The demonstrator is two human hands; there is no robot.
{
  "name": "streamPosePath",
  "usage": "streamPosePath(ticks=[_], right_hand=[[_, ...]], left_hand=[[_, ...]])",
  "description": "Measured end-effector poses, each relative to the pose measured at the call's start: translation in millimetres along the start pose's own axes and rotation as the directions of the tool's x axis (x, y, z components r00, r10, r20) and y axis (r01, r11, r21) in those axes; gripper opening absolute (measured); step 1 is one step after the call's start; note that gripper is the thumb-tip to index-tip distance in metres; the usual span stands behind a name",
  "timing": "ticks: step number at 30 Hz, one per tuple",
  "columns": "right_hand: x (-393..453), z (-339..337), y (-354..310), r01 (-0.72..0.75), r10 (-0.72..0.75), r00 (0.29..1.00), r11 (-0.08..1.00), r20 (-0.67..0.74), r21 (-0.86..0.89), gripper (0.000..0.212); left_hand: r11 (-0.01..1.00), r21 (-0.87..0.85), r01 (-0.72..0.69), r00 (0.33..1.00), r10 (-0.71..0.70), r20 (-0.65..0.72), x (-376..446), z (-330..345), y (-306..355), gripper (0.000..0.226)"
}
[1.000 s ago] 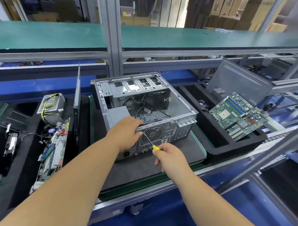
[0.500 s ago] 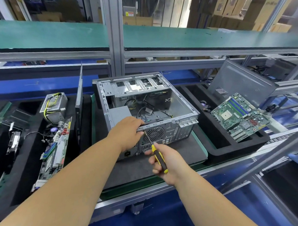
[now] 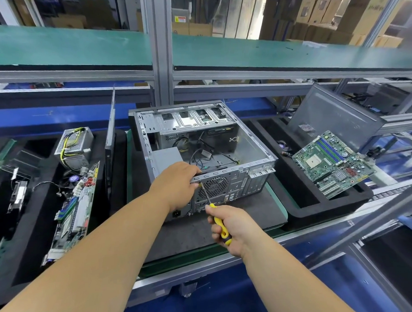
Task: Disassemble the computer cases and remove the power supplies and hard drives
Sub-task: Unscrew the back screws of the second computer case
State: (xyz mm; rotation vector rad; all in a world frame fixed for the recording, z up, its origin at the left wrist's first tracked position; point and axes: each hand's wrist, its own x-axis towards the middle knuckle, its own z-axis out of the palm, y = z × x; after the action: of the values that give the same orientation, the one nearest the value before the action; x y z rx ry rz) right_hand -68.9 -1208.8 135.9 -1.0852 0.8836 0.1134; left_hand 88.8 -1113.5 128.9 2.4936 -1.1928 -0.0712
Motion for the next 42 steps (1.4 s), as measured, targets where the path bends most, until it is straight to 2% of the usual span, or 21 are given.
streamPosePath(ticks=[3,6,7,9,11,13,14,16,18,20,23,25,27,29,31,34,36,42], right_hand=[[-3.4,-2.2,-3.8,-0.08,0.072,0.994,0.991,0.081,0.103,0.037],[-4.9,-5.4,-6.7,-0.104,0.092,0.989,0.989,0.12,0.104,0.042],[-4.9,-6.1,-7.4,-0.095,0.085,0.989,0.992,0.117,0.082,0.041],[-4.8,-7.9,-8.7,-0.073,0.07,0.992,0.997,0.102,0.03,0.039],[-3.4,-10.9,-8.6,-0.058,0.057,0.995,0.998,0.087,0.003,0.036],[-1.3,-13.9,-7.7,-0.038,0.038,0.996,0.999,0.079,-0.005,0.033],[0.2,-15.1,-7.0,-0.027,0.028,0.997,1.0,0.075,-0.01,0.031],[2.9,-15.8,-5.3,-0.008,0.009,0.998,1.0,0.06,-0.026,0.028],[5.6,-15.6,-4.4,0.008,-0.006,0.999,0.999,0.042,-0.049,0.024],[8.9,-15.1,-3.4,0.03,-0.027,0.999,0.996,0.035,-0.078,0.02],[11.3,-14.1,-3.4,0.103,-0.101,0.995,0.984,0.019,-0.143,0.022],[10.1,-12.7,-4.8,0.141,-0.147,0.989,0.968,-0.014,-0.21,0.025],[7.4,-11.1,-7.6,0.084,-0.089,0.996,0.984,-0.025,-0.158,0.024],[4.2,-11.0,-11.7,-0.018,0.02,0.999,0.998,0.027,-0.067,0.037],[3.1,-13.3,-15.0,-0.06,0.065,0.994,0.997,0.091,-0.051,0.045],[0.7,-17.0,-18.3,-0.046,0.057,0.991,0.995,0.124,-0.091,0.042],[0.0,-19.2,-19.2,-0.034,0.048,0.99,0.993,0.13,-0.111,0.039],[5.6,-20.5,-13.7,0.026,-0.004,0.992,0.985,0.128,-0.171,0.027]], left_hand=[[1.0,-0.007,-0.005,1.0,0.006,0.019,0.0,-3.1,0.1,0.031],[0.998,-0.05,-0.027,0.997,0.031,0.077,-1.0,-10.6,1.0,0.033],[0.994,-0.107,-0.02,0.995,0.031,0.099,-2.1,-14.0,0.5,0.035],[0.939,-0.342,0.05,0.994,-0.014,0.108,-7.2,-21.3,-1.9,0.035],[0.785,-0.609,0.112,0.992,-0.125,0.021,-15.2,-27.1,-2.7,0.031],[0.571,-0.817,0.081,0.951,-0.29,-0.109,-23.1,-29.3,0.7,0.027],[0.466,-0.884,0.047,0.927,-0.349,-0.135,-26.7,-29.4,3.8,0.026],[0.329,-0.944,0.021,0.923,-0.369,-0.108,-32.6,-29.3,11.7,0.026],[0.282,-0.953,0.107,0.942,-0.334,0.007,-37.2,-27.9,20.8,0.028],[0.328,-0.897,0.296,0.923,-0.338,0.181,-38.3,-24.8,27.7,0.027],[0.334,-0.743,0.58,0.802,-0.396,0.448,-37.1,-21.5,34.9,0.028],[0.272,-0.702,0.659,0.736,-0.424,0.527,-36.2,-20.6,35.8,0.029],[0.191,-0.718,0.669,0.712,-0.442,0.546,-34.5,-22.4,34.7,0.028],[0.123,-0.719,0.684,0.687,-0.44,0.578,-32.9,-26.5,33.0,0.029],[0.124,-0.68,0.722,0.658,-0.426,0.621,-31.3,-30.8,30.6,0.034],[0.143,-0.642,0.753,0.633,-0.423,0.648,-29.2,-34.0,29.0,0.039],[0.115,-0.644,0.757,0.621,-0.434,0.653,-28.2,-32.0,32.7,0.038],[-0.139,-0.727,0.673,0.599,-0.475,0.645,-24.9,-13.0,53.2,0.026]])
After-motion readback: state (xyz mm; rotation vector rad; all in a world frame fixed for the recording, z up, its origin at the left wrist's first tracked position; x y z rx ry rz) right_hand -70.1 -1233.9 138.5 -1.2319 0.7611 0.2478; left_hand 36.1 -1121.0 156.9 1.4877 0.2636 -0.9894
